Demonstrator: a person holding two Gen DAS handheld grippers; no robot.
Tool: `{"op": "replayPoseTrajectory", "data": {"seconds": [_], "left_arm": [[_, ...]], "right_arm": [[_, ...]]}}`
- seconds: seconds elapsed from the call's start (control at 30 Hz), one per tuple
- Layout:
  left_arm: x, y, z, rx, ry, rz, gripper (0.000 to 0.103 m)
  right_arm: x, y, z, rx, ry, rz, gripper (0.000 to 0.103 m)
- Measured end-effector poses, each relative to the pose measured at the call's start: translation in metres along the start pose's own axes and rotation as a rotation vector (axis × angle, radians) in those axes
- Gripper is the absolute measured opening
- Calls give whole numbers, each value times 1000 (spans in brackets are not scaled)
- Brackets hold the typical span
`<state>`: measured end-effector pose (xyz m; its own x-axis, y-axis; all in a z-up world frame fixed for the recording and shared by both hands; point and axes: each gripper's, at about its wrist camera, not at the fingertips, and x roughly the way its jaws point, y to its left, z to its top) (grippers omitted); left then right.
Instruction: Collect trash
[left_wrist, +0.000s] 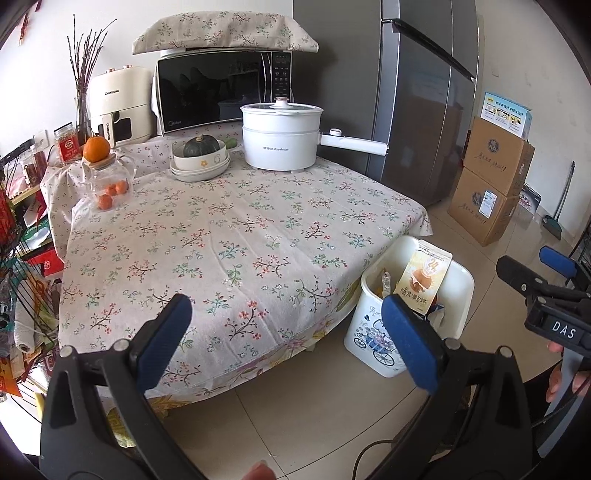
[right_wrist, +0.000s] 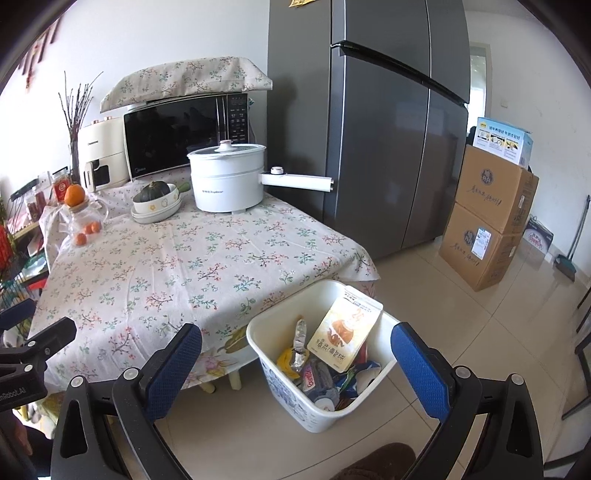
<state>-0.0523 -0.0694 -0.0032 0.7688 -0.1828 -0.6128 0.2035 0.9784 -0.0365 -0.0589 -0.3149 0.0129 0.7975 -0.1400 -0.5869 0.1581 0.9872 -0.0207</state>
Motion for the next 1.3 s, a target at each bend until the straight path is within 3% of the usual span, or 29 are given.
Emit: {"op": "replayPoseTrajectory", "data": {"seconds": [1.3], "left_arm": [[-4, -9, 1, 12, -22, -5, 102]], "right_arm": [[-1, -4, -3, 10, -9, -13, 103]]}}
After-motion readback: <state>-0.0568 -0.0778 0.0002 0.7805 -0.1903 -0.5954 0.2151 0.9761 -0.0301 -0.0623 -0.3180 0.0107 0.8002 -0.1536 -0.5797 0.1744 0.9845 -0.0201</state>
